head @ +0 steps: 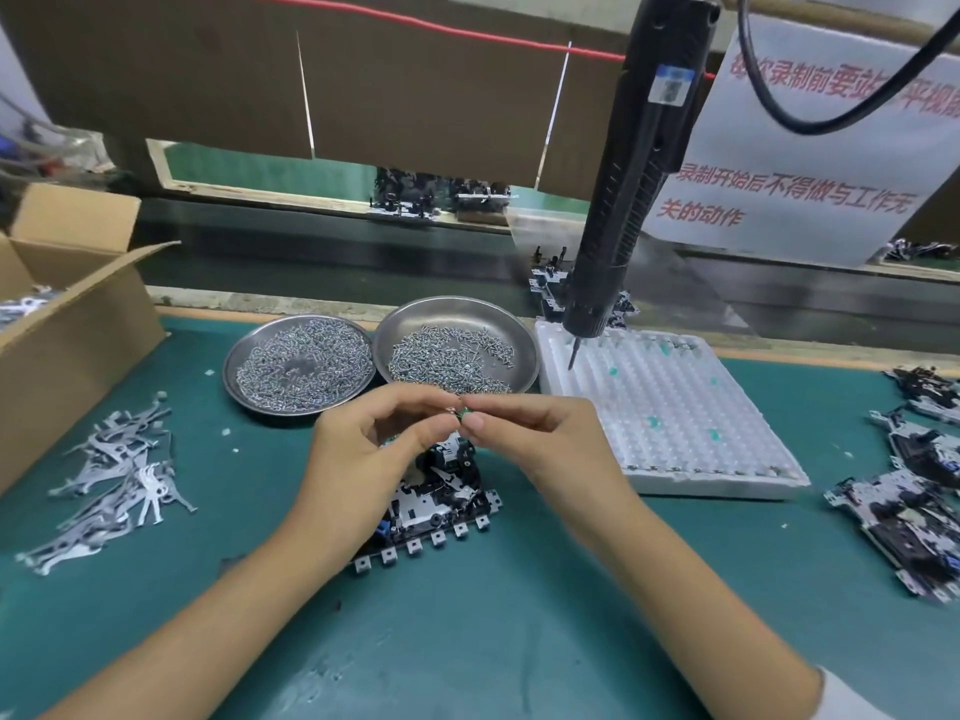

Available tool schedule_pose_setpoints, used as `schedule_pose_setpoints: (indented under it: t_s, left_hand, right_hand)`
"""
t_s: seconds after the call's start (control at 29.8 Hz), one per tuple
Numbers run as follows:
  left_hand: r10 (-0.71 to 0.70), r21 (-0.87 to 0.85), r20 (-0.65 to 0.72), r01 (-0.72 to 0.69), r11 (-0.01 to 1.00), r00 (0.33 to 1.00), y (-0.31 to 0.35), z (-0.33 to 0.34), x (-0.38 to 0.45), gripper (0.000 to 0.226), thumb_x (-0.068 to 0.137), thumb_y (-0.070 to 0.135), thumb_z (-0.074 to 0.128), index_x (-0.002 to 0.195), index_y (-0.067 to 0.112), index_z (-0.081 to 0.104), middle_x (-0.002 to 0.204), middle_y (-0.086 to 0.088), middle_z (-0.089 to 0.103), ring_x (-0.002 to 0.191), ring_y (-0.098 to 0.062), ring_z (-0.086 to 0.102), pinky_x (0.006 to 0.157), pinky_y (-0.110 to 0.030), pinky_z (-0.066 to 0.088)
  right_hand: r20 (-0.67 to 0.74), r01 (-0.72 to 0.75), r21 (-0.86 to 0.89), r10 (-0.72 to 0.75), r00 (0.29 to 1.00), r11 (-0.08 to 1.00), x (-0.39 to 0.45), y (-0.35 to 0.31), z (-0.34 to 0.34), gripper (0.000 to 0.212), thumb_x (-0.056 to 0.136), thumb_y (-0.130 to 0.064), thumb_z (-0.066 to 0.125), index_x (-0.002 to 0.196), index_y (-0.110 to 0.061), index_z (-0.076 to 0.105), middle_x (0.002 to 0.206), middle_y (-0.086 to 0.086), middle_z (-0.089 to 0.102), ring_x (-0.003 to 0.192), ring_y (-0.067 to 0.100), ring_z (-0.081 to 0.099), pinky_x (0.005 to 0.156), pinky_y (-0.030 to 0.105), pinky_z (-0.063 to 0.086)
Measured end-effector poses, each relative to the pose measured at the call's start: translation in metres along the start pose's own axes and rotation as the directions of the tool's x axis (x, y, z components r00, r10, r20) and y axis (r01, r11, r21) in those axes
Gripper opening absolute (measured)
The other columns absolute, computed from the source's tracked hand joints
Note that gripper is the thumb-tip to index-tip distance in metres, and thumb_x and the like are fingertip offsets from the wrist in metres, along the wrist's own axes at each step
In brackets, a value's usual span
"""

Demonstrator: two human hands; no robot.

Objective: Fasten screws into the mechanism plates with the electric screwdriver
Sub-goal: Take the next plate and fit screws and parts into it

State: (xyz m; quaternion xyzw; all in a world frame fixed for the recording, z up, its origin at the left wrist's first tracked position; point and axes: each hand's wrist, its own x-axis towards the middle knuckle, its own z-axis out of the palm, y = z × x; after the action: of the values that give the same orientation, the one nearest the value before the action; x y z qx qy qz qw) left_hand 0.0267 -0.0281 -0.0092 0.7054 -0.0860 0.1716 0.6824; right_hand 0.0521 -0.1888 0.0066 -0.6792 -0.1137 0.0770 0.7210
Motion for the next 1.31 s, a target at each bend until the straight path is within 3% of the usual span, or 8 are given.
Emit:
schedule_pose_setpoints:
  t_s: [0.44,0.57,0.81,0.91,1.01,1.11,1.17,1.31]
  left_hand:
    - [-0.009,-0.004,0.025,0.009,1.000,1.000,-0.002,-0.001,0.000,0.015,0.071,0.021,0.070,0.085,0.019,0.074,0.082,0.003,0.074,0.078,-0.009,0.069,0.071,-0.018,0.053]
    - [0.006,-0.017,0.048,-0.005,1.000,0.999,-0.002,0.001,0.000,0.015,0.069,0.021,0.070,0.084,0.018,0.073,0.080,0.005,0.074,0.074,-0.005,0.068,0.065,-0.012,0.050]
    - [0.103,0.103,0.074,-0.110,0.989,0.992,-0.002,-0.003,0.005,0.021,0.066,0.036,0.074,0.087,0.036,0.073,0.089,0.003,0.063,0.076,-0.005,0.061,0.065,-0.013,0.049]
    - [0.102,0.159,0.096,-0.117,0.980,0.990,0.000,-0.009,0.007,0.034,0.062,0.044,0.078,0.094,0.047,0.066,0.087,0.009,0.061,0.076,-0.004,0.059,0.070,-0.013,0.046]
    - [0.096,0.200,0.152,-0.126,0.972,0.984,0.003,-0.014,0.008,0.037,0.064,0.033,0.076,0.097,0.044,0.065,0.087,0.010,0.062,0.078,-0.003,0.058,0.071,-0.014,0.046]
    - [0.106,0.287,0.209,-0.164,0.944,0.972,0.005,-0.017,0.002,0.041,0.068,0.021,0.079,0.102,0.038,0.065,0.088,0.010,0.062,0.082,-0.006,0.059,0.074,-0.012,0.045]
    - [0.099,0.343,0.237,-0.178,0.922,0.967,0.006,-0.023,-0.005,0.043,0.068,0.020,0.079,0.104,0.039,0.064,0.091,0.012,0.063,0.085,-0.006,0.059,0.080,-0.010,0.042]
    - [0.043,0.312,0.137,-0.084,0.946,0.990,0.006,-0.039,-0.016,0.025,0.073,0.029,0.070,0.098,0.034,0.068,0.091,0.013,0.067,0.082,-0.001,0.060,0.078,-0.011,0.044]
  right_hand:
    - [0.021,0.010,0.065,-0.011,1.000,0.998,-0.001,0.002,0.000,0.013,0.080,-0.007,0.073,0.092,-0.012,0.076,0.085,0.011,0.075,0.083,0.020,0.072,0.073,0.020,0.054]
    - [0.018,0.051,0.024,-0.051,0.999,0.998,-0.003,0.003,0.001,0.012,0.081,-0.007,0.072,0.092,-0.012,0.076,0.084,0.008,0.075,0.082,0.015,0.072,0.071,0.019,0.053]
    - [0.080,0.083,-0.030,-0.080,0.994,0.996,-0.005,0.000,-0.003,0.016,0.082,-0.003,0.070,0.096,-0.009,0.074,0.087,0.007,0.075,0.080,0.014,0.071,0.070,0.018,0.053]
    - [0.104,0.109,-0.095,-0.099,0.990,0.989,-0.005,0.000,-0.003,0.015,0.082,-0.005,0.070,0.095,-0.011,0.075,0.089,0.006,0.075,0.084,0.015,0.071,0.073,0.022,0.055]
    - [0.128,0.150,-0.159,-0.130,0.983,0.976,-0.006,0.000,-0.003,0.012,0.080,-0.006,0.073,0.091,-0.012,0.076,0.088,0.004,0.075,0.086,0.016,0.071,0.082,0.028,0.056]
    - [0.160,0.204,-0.226,-0.171,0.972,0.953,-0.010,0.001,-0.004,0.013,0.080,-0.005,0.074,0.089,-0.013,0.077,0.086,0.003,0.075,0.084,0.022,0.070,0.075,0.031,0.055]
    - [0.188,0.257,-0.292,-0.208,0.960,0.921,-0.013,0.006,-0.002,0.014,0.079,-0.002,0.074,0.088,-0.013,0.078,0.084,0.000,0.075,0.082,0.016,0.068,0.073,0.027,0.054]
    - [0.293,0.409,-0.458,-0.300,0.908,0.790,-0.016,0.017,0.006,0.019,0.074,0.001,0.077,0.086,-0.014,0.078,0.083,-0.006,0.074,0.086,0.008,0.061,0.082,0.022,0.047]
